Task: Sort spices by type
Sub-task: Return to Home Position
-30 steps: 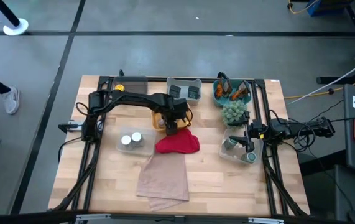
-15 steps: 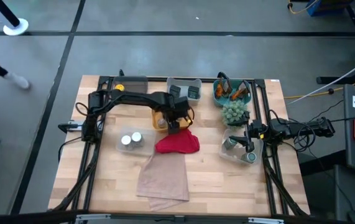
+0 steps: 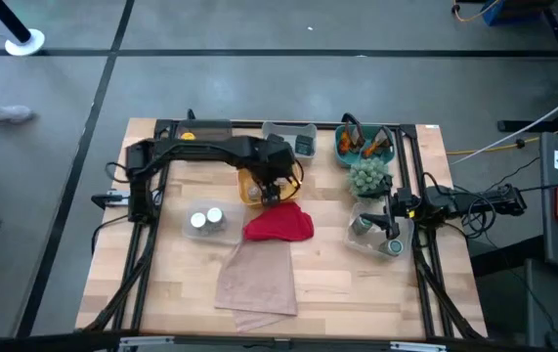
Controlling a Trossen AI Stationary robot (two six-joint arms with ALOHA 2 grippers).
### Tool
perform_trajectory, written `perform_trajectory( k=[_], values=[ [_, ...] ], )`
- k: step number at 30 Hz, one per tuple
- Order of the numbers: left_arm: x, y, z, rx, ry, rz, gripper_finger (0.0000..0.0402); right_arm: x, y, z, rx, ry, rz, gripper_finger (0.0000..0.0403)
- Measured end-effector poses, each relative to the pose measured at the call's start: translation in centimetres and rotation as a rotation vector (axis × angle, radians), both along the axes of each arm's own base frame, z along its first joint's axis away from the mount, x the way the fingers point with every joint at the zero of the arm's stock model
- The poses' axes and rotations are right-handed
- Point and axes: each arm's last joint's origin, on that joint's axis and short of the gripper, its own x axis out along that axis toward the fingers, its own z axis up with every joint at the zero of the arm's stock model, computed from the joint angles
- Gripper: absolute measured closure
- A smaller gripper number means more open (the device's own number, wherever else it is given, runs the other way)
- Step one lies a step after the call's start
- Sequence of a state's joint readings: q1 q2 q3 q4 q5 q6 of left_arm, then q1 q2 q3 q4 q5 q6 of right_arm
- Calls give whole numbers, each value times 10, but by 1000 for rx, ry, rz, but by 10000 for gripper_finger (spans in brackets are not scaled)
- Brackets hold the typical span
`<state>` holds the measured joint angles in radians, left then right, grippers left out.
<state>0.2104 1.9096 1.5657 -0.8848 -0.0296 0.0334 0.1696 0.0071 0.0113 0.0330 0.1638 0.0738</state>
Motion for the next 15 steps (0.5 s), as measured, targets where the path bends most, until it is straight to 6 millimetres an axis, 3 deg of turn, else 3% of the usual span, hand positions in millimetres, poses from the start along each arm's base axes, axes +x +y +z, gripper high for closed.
perform_trajectory(
  k=[5, 9, 12, 15],
  values=[
    [-26, -6, 56, 43, -139, -29, 158, 0, 0, 0, 2, 0, 0, 105],
    [-64, -14, 100, 72, -266, -30, 158, 0, 0, 0, 2, 1, 0, 105],
    [-97, -25, 116, 88, -367, -32, 158, 0, 0, 0, 3, 2, 1, 105],
    [-130, -40, 115, 91, -484, -43, 158, 0, 0, 0, 3, 2, 0, 105]
  ],
)
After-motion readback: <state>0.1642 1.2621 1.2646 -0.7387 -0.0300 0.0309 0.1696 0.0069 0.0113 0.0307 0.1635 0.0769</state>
